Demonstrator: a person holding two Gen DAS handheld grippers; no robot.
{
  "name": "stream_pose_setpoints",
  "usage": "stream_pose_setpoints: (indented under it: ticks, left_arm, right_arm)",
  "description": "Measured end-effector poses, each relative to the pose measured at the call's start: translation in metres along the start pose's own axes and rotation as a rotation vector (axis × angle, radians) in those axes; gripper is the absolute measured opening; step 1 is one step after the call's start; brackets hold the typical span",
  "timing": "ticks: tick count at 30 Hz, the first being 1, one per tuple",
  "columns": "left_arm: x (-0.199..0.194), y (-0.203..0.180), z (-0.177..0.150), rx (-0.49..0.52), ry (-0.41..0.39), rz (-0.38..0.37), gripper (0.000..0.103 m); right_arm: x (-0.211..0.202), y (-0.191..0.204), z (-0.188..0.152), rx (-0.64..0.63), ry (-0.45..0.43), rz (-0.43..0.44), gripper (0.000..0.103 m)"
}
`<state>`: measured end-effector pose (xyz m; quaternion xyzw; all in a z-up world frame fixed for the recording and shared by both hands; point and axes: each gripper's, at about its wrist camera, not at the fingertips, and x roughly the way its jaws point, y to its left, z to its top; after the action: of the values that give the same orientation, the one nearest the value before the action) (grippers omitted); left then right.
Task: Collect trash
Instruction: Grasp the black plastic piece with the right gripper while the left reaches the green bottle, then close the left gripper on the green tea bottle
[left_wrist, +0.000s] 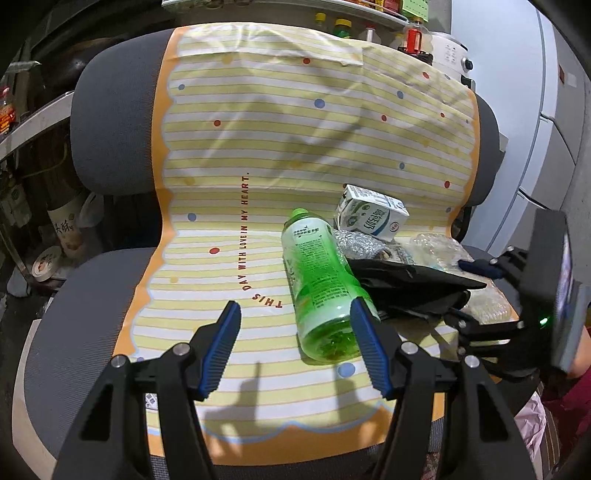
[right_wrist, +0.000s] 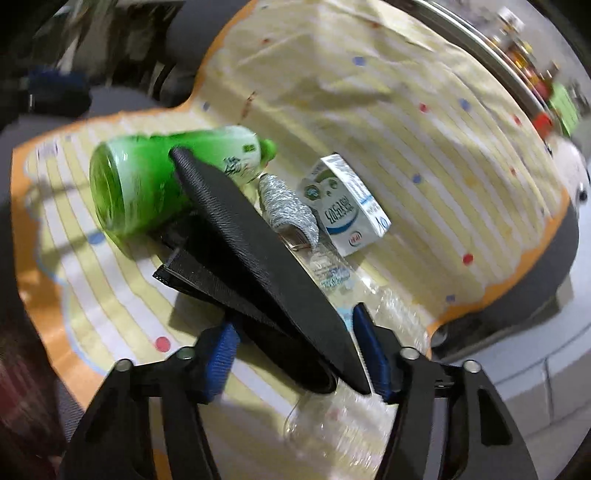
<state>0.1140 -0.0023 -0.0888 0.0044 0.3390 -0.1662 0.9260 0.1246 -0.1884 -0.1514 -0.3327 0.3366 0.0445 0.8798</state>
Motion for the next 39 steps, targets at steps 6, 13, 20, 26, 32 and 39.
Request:
stream_pose_setpoints:
  ticks: [6,13,20,26,32,39]
  left_arm:
    - [-0.009,0.002,0.003,-0.001,-0.016,0.008,0.06]
    - [-0.013,-0.003,0.007,0.011,-0.031,-0.01,0.068]
    - [0.024,0.014,0.02,0.101,-0.031,0.092,0.084]
    - [0.082,0.073,0.037,0.067,0.048,0.143,0.088]
    - [0.126,0.103,0.044,0.077,0.147,0.126,0.088]
    - [0.15,0.096,0.047,0.192,0.225,0.16,0.078]
  right_arm:
    - [-0.033,-0.037,0.006,0.231,-0.099,0.091,0.01]
    - [-0.092,-0.14,-0.039,0.892,-0.194,0.3,0.006]
    - [-0.103,-0.143,-0.079,1.059,-0.144,0.368,0.006]
    - [-0.105,-0.126,-0.081,1.046,-0.126,0.326,0.006]
    - [-0.099,-0.121,-0.078,1.052,-0.107,0.308,0.006]
    - [-0.092,-0.114,-0.07,1.036,-0.088,0.308,0.006]
